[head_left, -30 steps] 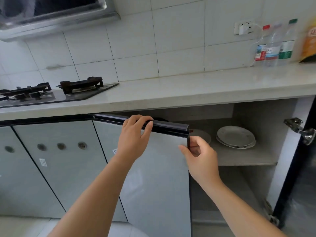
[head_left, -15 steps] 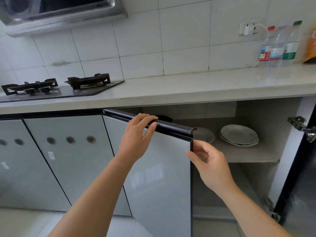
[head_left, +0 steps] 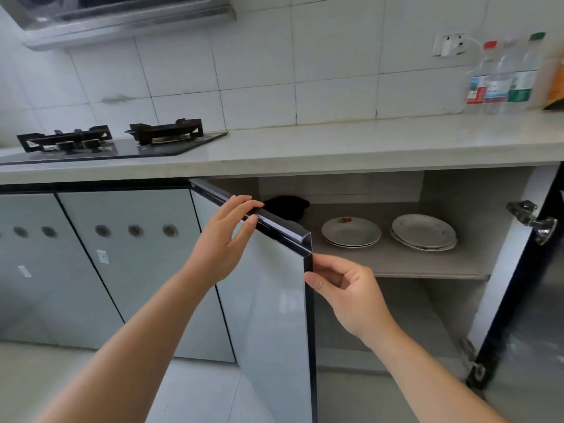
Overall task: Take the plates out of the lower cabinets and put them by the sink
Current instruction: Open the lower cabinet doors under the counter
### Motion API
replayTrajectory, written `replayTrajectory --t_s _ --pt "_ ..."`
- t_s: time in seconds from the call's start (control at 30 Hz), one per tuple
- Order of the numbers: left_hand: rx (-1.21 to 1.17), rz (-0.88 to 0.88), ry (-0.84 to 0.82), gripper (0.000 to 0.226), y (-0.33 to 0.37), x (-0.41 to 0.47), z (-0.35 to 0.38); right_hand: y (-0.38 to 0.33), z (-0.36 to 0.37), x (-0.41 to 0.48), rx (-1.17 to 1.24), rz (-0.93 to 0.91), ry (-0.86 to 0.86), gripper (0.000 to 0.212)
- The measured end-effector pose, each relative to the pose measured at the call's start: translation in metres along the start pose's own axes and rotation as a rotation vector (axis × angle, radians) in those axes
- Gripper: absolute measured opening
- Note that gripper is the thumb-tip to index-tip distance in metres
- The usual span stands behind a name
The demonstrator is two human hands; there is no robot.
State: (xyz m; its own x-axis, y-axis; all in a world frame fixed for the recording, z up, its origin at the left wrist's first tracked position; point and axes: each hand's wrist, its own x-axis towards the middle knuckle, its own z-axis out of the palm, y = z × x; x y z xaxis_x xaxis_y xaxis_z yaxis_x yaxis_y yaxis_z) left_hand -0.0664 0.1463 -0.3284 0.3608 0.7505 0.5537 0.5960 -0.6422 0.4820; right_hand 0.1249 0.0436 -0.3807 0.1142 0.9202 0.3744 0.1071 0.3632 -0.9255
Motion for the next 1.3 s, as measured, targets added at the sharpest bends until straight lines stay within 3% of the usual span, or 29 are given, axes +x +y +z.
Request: replayTrajectory --t_s 0.17,0.4,0.57,0.8,1.3 --pt "0.041 -0.022 -0.029 0.045 -0.01 -0.027 -0.019 -0.006 0.029 -0.009 0.029 0.004 -0.107 0.03" --pt "-0.08 -0.076 0.007 0.049 -0.001 -0.052 -0.058 -0.01 0.068 -0.022 0.104 -0.038 -0.155 0.033" --pt "-0.075 -0.095 -0.114 0.056 0.009 -0.069 -0.072 -0.014 0.091 -0.034 0.111 -0.096 -0.147 0.036" --pt "-0.09 -0.135 -0.133 0.039 0.005 -0.092 -0.097 -0.016 0.121 -0.044 0.082 -0.145 -0.195 0.042" --pt "-0.13 -0.142 -0.077 0.041 -0.044 -0.135 -0.163 -0.021 0.212 -0.051 0.065 -0.182 -0.201 0.051"
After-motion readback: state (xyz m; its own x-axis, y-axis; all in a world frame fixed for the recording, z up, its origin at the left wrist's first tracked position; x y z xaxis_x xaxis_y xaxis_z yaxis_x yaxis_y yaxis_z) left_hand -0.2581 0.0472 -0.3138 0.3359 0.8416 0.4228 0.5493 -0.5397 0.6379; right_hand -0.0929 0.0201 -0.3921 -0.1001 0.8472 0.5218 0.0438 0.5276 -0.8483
